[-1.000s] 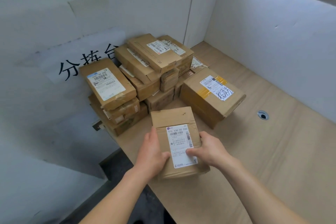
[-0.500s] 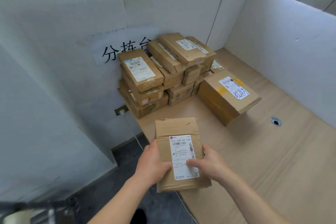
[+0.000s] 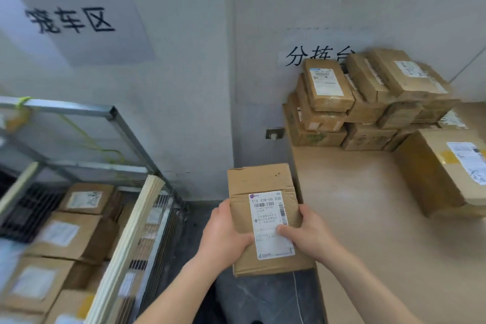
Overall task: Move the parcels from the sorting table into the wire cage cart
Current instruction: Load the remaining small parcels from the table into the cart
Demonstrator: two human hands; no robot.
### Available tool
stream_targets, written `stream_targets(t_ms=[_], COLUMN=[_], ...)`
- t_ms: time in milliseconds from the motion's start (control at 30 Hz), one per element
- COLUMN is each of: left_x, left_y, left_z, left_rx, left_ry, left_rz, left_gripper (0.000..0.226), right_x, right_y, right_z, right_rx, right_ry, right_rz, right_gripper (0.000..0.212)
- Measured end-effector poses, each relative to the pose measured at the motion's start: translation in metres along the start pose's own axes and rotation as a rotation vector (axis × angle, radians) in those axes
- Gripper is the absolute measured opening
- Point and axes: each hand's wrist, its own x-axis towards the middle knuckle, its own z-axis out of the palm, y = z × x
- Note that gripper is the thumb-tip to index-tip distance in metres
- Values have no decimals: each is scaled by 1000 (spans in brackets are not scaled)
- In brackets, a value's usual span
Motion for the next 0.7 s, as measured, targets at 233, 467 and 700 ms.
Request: stream_targets(t_ms=[233,467,700], left_x=[-48,-86,-118], left_y=[-59,-121,-199], left_z=[-59,-127,-193], left_rx=[-85,-229,-301], left_ry=[214,383,496], left_rz=[-115,-209,-303], left_gripper=[84,82,82], right_x=[-8,-20,-36], right_y=[-66,-138,-206], right_z=[64,149,247], right_rx=[-246,-353,-456], right_ry=[-181,-330,-415], right_rz=[-182,-279,-376], right_gripper=[51,46,54])
